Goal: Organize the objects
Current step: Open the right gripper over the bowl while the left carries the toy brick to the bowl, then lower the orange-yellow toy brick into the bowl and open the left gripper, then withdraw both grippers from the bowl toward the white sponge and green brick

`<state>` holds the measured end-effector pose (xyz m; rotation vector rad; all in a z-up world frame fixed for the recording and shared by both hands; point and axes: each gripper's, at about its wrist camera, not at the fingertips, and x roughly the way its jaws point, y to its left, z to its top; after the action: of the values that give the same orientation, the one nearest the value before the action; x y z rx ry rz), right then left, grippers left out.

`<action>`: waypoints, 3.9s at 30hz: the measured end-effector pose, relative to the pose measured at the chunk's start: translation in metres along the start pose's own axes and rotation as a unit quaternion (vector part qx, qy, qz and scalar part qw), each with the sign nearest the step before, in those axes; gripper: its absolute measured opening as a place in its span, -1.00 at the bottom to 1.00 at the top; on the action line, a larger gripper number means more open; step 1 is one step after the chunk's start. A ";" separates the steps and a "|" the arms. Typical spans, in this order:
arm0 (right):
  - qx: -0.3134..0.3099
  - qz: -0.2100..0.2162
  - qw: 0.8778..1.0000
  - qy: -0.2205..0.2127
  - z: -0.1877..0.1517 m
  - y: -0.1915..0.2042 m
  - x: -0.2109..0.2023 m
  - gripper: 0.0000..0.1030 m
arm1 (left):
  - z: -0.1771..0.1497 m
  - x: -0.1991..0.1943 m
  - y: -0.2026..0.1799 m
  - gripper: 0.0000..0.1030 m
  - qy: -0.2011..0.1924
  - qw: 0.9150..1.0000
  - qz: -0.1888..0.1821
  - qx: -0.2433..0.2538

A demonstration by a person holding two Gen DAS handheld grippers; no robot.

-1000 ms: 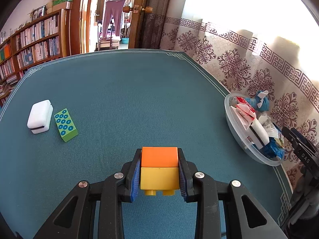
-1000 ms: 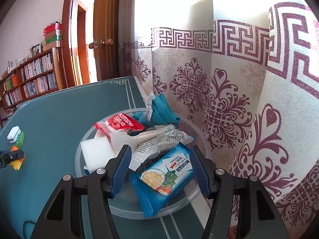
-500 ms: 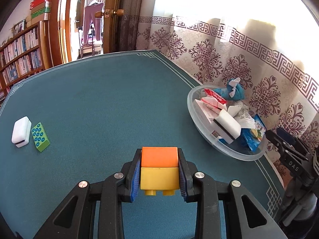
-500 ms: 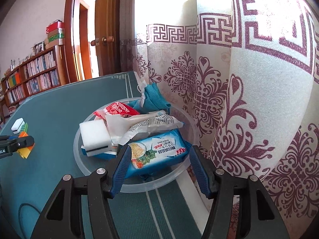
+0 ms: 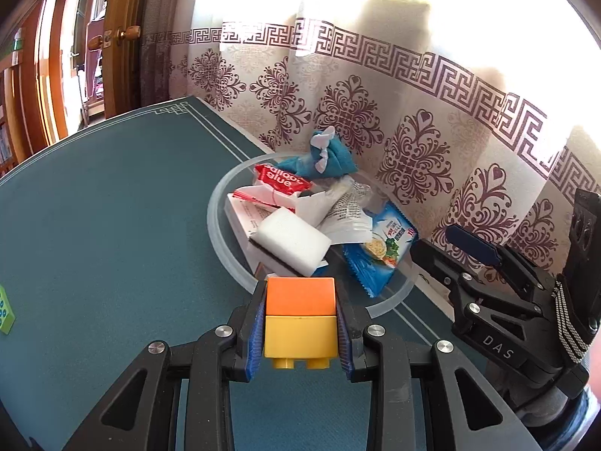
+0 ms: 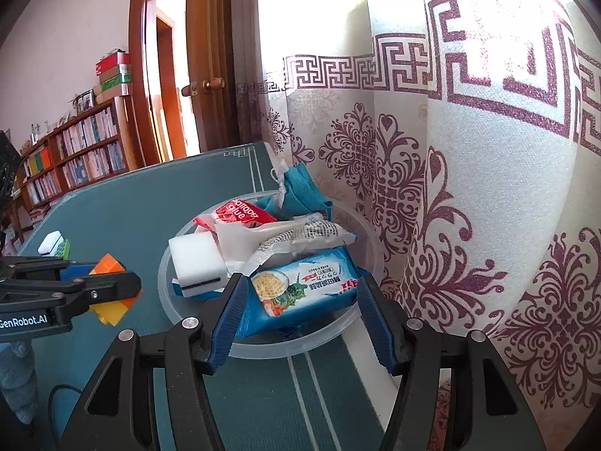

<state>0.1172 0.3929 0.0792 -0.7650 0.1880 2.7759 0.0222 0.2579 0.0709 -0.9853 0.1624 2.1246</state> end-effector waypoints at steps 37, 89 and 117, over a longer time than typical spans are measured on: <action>0.023 -0.001 0.999 -0.027 0.002 -0.006 -0.011 0.20 | -0.006 0.032 -0.015 0.31 -0.024 0.999 0.009 0.045; -0.128 0.143 0.980 0.056 -0.024 0.145 0.021 0.20 | -0.044 -0.062 0.150 0.92 -0.058 0.968 0.209 -0.126; -0.143 0.236 0.953 0.123 -0.018 0.234 0.077 0.21 | -0.068 -0.104 0.284 0.92 -0.057 0.915 0.324 -0.232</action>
<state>-0.0031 0.1817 0.0370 -1.2908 0.0091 3.1891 -0.0926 -0.0291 0.0413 -1.1818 -0.0997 2.9148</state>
